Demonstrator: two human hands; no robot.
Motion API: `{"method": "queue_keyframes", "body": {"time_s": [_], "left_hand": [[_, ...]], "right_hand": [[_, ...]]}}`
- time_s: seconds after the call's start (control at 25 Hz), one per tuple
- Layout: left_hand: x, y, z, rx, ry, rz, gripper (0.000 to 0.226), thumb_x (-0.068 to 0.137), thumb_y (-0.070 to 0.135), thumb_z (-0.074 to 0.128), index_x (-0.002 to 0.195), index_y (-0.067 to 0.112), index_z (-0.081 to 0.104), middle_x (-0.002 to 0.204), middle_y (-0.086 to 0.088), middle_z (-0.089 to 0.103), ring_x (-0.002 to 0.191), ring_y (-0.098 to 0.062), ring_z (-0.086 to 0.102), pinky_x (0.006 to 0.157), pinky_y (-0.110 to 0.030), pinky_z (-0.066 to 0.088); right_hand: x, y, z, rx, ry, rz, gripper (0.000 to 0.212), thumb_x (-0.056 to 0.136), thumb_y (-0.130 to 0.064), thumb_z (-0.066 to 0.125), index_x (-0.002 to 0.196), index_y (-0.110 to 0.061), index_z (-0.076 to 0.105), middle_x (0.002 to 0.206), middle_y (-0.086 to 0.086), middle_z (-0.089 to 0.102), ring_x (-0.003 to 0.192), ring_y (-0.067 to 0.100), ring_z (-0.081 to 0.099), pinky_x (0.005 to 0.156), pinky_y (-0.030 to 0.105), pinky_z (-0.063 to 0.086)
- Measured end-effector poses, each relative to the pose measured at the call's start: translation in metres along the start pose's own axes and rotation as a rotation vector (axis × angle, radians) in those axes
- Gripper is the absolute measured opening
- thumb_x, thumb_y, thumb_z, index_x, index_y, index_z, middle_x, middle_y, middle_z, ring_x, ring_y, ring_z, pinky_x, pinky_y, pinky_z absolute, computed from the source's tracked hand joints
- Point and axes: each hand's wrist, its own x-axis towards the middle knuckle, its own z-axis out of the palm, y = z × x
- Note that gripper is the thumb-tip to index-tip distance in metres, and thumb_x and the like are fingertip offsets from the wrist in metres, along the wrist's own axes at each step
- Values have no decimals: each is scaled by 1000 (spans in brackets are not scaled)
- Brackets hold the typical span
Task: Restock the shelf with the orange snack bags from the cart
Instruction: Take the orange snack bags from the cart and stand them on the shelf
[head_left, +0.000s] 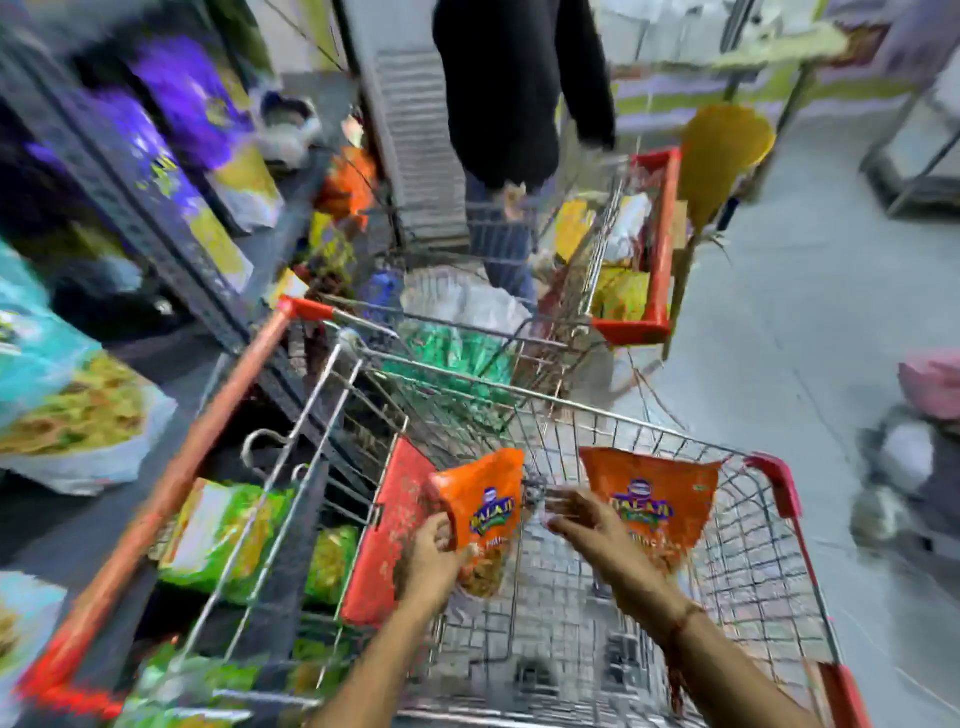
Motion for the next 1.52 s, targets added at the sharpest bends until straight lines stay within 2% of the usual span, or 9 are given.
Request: {"method": "queue_keyframes", "body": {"time_s": [0.08, 0.24, 0.44, 0.56, 0.76, 1.0, 1.16, 1.28, 1.52], "left_hand": [[36, -44, 11, 100, 9, -102, 52, 69, -17, 73, 116, -4, 55, 110, -7, 58, 83, -2, 63, 72, -4, 46], [77, -116, 42, 354, 69, -303, 54, 66, 10, 83, 111, -7, 59, 101, -29, 70, 93, -41, 67, 76, -42, 50], [91, -157, 64, 117, 45, -337, 95, 47, 35, 86, 131, 12, 49, 109, -15, 73, 96, -30, 70, 83, -45, 57], [92, -165, 61, 132, 120, -326, 87, 41, 55, 79, 119, 26, 56, 100, -7, 76, 85, -24, 72, 72, -27, 57], [98, -140, 49, 254, 46, -335, 78, 44, 47, 84, 114, 23, 60, 99, -3, 76, 89, -23, 72, 80, -38, 58], [68, -81, 11, 169, -126, -246, 52, 60, 14, 88, 105, 22, 62, 101, 3, 68, 91, -15, 65, 56, 2, 44], [3, -15, -45, 8, -11, 28, 63, 55, 10, 91, 109, 17, 61, 104, 4, 74, 91, -3, 69, 80, -14, 53], [-70, 34, -96, -164, 169, 257, 52, 50, 10, 91, 93, 24, 65, 84, 16, 77, 79, 4, 70, 74, -20, 55], [-264, 103, -214, -370, 648, 694, 59, 52, 9, 91, 106, 14, 67, 98, 3, 79, 90, -9, 72, 72, -17, 56]], "right_hand": [[45, 56, 3, -146, -82, 166, 37, 87, 14, 61, 123, 6, 57, 103, 15, 62, 88, 18, 59, 75, 17, 52], [128, 143, 22, -438, -220, 356, 54, 85, 4, 65, 137, -2, 49, 120, 15, 63, 104, 24, 59, 91, 34, 48], [181, 204, 48, -620, -483, 431, 61, 79, 6, 69, 136, -6, 50, 137, 18, 58, 125, 34, 55, 101, 43, 49], [190, 223, 55, -442, -477, 496, 57, 76, 16, 70, 130, 3, 55, 135, 20, 59, 128, 36, 53, 102, 47, 49], [185, 221, 32, -351, -488, 452, 51, 79, 11, 71, 120, -17, 59, 123, 2, 64, 128, 27, 54, 104, 49, 49], [129, 137, 10, -227, -478, 242, 56, 86, 6, 68, 135, -14, 49, 141, -4, 53, 138, 21, 46, 105, 23, 44], [61, 44, 24, -29, -457, -2, 57, 88, 6, 66, 137, -12, 46, 141, 10, 59, 129, 17, 57, 102, 29, 51], [1, -32, 59, 96, -422, -264, 54, 81, -3, 68, 130, -18, 53, 131, -7, 68, 119, 2, 62, 100, 24, 52], [-139, -188, 162, 209, -513, -778, 60, 76, -13, 77, 129, -37, 62, 128, -18, 68, 118, -3, 62, 90, 9, 50]]}}
